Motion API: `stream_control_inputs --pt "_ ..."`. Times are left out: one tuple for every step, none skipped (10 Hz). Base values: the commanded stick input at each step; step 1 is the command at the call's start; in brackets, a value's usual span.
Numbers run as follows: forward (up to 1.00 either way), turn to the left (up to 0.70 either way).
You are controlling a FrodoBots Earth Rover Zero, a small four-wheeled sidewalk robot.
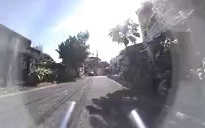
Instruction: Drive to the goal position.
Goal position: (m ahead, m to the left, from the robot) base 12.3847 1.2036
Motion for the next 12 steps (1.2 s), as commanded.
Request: stream_control_inputs --pt "0.85 0.06" --pt "0.85 -0.03" --pt "0.85 -0.3" --pt "0.85 -0.21" --pt "0.85 -0.3" --pt "0.85 -0.2" --pt "0.85 -0.07" --pt "0.85 0.05" --pt "0.85 0.08" --pt "0.85 0.02" --pt "0.85 0.0" --pt "0.85 0.0"
